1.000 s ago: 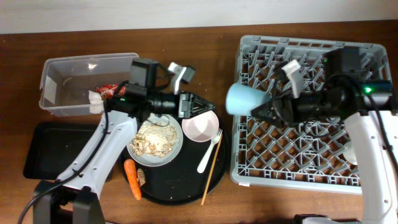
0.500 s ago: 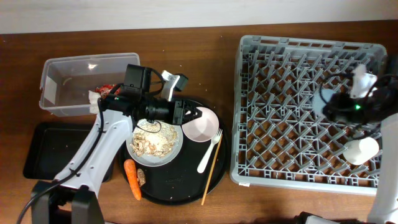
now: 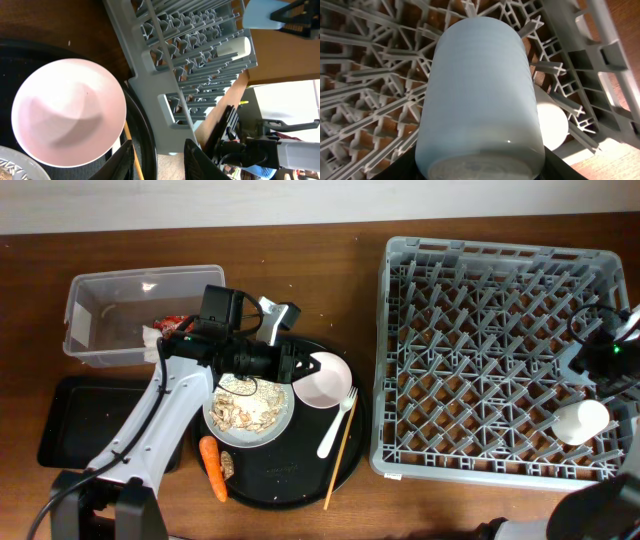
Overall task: Sort waste into correct bins and load items into the dishwasher rack
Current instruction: 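Place the blue cup upside down in the rack with the right gripper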
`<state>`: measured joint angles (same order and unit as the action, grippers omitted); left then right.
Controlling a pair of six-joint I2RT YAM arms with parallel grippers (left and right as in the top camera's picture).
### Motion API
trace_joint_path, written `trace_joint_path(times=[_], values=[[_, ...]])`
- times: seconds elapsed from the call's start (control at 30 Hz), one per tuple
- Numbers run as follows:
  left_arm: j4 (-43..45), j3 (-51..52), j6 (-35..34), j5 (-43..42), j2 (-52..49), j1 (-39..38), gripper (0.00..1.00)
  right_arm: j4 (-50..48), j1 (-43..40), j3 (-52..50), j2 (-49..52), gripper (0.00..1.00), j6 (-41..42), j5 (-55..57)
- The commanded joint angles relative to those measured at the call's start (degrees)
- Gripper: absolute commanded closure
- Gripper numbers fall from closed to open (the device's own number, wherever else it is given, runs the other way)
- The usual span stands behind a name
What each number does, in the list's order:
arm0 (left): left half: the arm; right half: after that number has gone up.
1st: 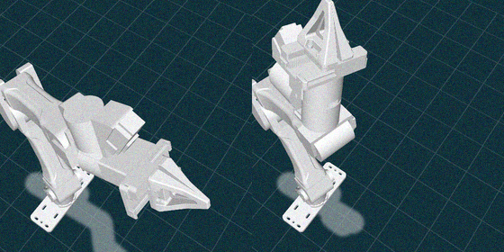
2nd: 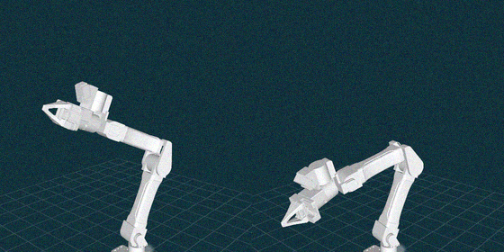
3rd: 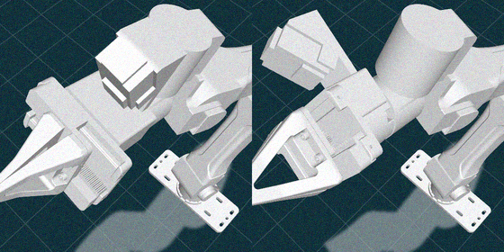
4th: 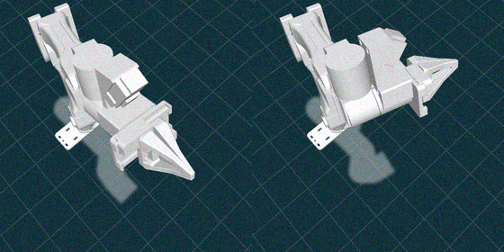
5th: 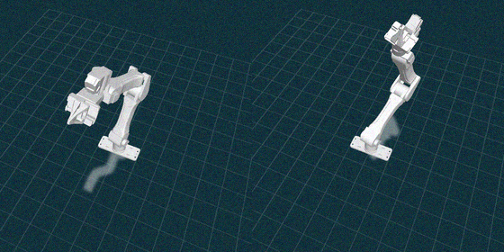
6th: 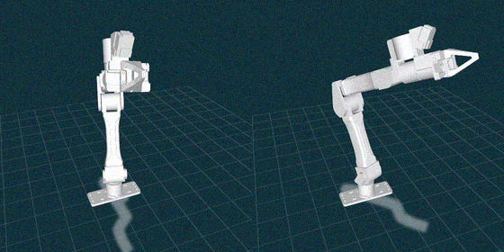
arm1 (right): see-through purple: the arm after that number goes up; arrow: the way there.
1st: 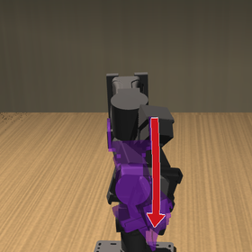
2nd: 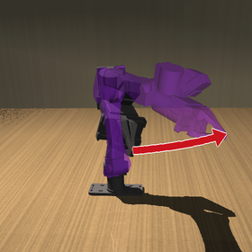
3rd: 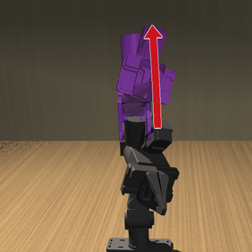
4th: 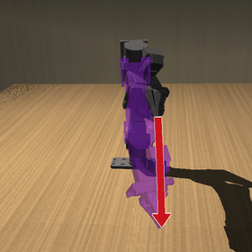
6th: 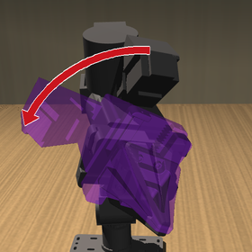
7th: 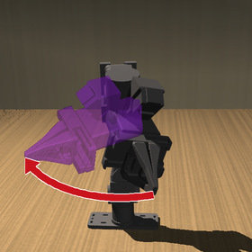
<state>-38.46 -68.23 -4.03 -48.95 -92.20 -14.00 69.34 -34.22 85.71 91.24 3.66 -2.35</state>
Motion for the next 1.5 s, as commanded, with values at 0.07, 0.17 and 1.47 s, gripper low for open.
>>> trace_joint_path(times=[0.07,0.17,1.47], values=[[-0.22,-0.33,1.11,0.79,0.37,0.17,0.68,-1.31,-0.79,0.66,5.09,0.46,1.36,1.33],[-0.20,-0.33,1.11,0.79,0.37,0.17,0.68,-3.06,-0.87,0.66,7.54,0.42,1.36,1.36],[-1.44,-0.33,1.09,0.79,0.37,0.13,0.68,-15.23,0.02,-4.81,10.40,0.46,2.45,-3.30]])
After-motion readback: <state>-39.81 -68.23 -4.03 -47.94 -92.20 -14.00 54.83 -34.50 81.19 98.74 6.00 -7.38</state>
